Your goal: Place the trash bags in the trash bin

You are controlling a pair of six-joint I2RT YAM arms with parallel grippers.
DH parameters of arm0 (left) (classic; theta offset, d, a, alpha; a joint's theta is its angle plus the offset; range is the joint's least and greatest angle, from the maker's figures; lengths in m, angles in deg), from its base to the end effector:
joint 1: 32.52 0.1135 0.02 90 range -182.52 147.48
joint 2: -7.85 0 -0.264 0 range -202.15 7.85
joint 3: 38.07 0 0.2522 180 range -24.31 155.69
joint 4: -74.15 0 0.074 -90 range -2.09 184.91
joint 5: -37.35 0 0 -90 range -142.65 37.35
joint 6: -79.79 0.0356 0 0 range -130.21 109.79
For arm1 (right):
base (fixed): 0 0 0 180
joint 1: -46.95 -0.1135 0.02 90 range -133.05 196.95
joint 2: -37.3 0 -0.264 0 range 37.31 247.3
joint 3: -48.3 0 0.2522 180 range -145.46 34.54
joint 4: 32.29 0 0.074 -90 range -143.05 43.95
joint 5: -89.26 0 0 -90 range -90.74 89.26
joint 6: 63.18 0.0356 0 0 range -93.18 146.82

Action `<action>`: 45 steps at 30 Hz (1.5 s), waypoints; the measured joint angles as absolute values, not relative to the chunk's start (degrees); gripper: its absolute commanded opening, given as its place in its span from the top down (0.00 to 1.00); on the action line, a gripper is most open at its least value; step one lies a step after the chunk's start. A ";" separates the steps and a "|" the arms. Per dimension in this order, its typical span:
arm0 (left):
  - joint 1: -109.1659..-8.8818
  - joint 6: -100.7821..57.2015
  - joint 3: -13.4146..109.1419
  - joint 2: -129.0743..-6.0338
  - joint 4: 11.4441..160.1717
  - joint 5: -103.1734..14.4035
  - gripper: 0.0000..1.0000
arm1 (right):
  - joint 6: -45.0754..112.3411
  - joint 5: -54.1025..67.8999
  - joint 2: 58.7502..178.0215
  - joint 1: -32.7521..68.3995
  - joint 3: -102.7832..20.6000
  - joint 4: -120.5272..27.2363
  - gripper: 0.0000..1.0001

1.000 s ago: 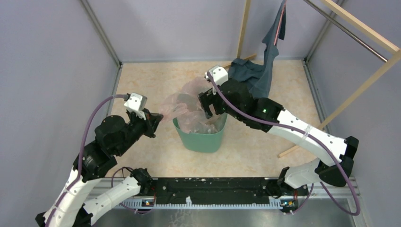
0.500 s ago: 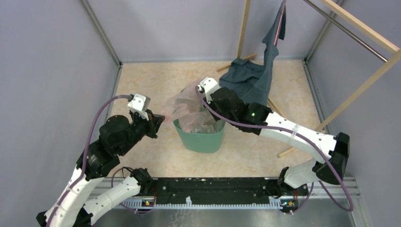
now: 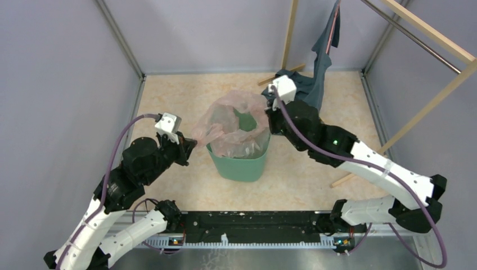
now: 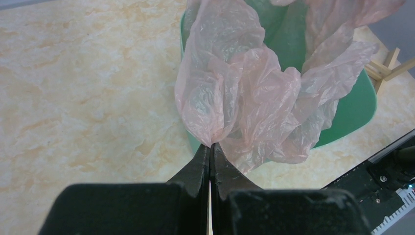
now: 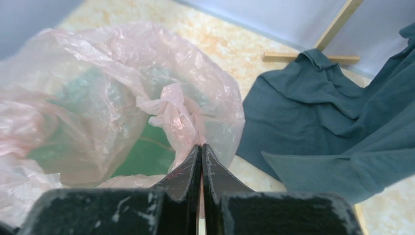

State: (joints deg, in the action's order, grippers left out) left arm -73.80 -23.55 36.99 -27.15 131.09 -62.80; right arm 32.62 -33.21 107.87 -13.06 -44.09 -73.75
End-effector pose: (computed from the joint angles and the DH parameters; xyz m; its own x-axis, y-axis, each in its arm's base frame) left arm 0.0801 -0.0620 0.3956 -0.3329 -0.0099 -0.9429 0.4582 0.8722 -0.1710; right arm 0.1487 0.2194 0.4212 -0.2154 -0.2027 -0.9552 -0.4586 0.8847 -0.0843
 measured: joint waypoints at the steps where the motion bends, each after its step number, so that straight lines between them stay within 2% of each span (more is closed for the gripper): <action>1: -73.80 -23.58 36.97 -27.13 131.29 -62.82 1.00 | 33.30 -33.19 106.65 -13.06 -44.07 -73.64 1.00; 4: -73.80 -23.60 36.97 -27.00 131.72 -62.78 1.00 | 36.14 -32.45 102.82 -13.06 -43.67 -73.56 1.00; 5: -73.80 -23.62 36.97 -26.80 131.79 -62.78 1.00 | 37.12 -32.07 101.79 -13.06 -43.30 -73.51 0.96; 7: -73.80 -23.62 36.97 -26.39 131.99 -62.78 1.00 | 38.37 -31.44 100.07 -13.06 -42.21 -73.62 0.82; 10: -73.80 -23.64 36.97 -25.91 132.10 -62.78 1.00 | 39.59 -31.40 98.38 -13.06 -40.72 -75.04 0.66; 13: -73.80 -23.64 36.97 -25.88 132.12 -62.76 1.00 | 39.38 -31.13 98.23 -13.06 -40.68 -77.29 0.43; 15: -73.80 -23.64 36.97 -25.88 132.10 -62.76 1.00 | 38.61 -29.12 98.23 -13.06 -40.68 -78.41 0.35; 18: -73.80 -23.64 36.97 -25.88 132.10 -62.76 1.00 | 36.64 -24.10 98.23 -13.08 -40.68 -79.22 0.25; 25: -73.80 -23.84 36.97 -25.88 132.16 -62.73 1.00 | 29.50 -18.98 98.19 -14.59 -40.70 -79.92 0.16; 29: -73.80 -23.86 36.97 -25.91 132.23 -62.73 1.00 | 24.64 -15.38 97.12 -16.62 -40.02 -78.74 0.13; 32: -73.80 -23.86 36.97 -25.91 132.31 -62.73 1.00 | 20.69 -15.53 94.84 -17.19 -36.44 -75.04 0.17; 36: -73.80 -23.86 36.99 -26.04 132.60 -62.71 1.00 | 14.37 -23.31 94.93 -17.39 -30.30 -67.85 0.29; 37: -73.80 -23.86 37.10 -26.21 132.73 -62.69 1.00 | 12.62 -25.34 95.89 -17.39 -29.12 -66.19 0.36; 39: -73.80 -23.90 37.74 -26.80 133.10 -62.54 1.00 | 10.28 -27.79 98.03 -17.39 -28.44 -64.36 0.66; 40: -73.80 -23.99 38.22 -27.09 133.30 -62.51 1.00 | 9.41 -28.36 99.06 -17.39 -28.44 -63.37 0.77; 41: -73.80 -24.10 38.81 -27.35 133.49 -62.54 1.00 | 9.02 -28.73 99.76 -17.39 -28.44 -62.43 0.83; 43: -73.80 -24.32 39.51 -27.44 133.78 -62.51 1.00 | 9.85 -29.32 100.00 -17.41 -28.61 -61.60 0.86; 45: -73.80 -24.76 40.21 -27.41 134.43 -62.54 1.00 | 12.27 -29.58 99.78 -17.41 -29.95 -62.28 0.98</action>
State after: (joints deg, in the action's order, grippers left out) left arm -73.80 -24.76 40.21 -27.41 134.43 -62.54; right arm 12.27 -29.58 99.78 -17.41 -29.95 -62.28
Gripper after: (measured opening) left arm 0.006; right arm 0.154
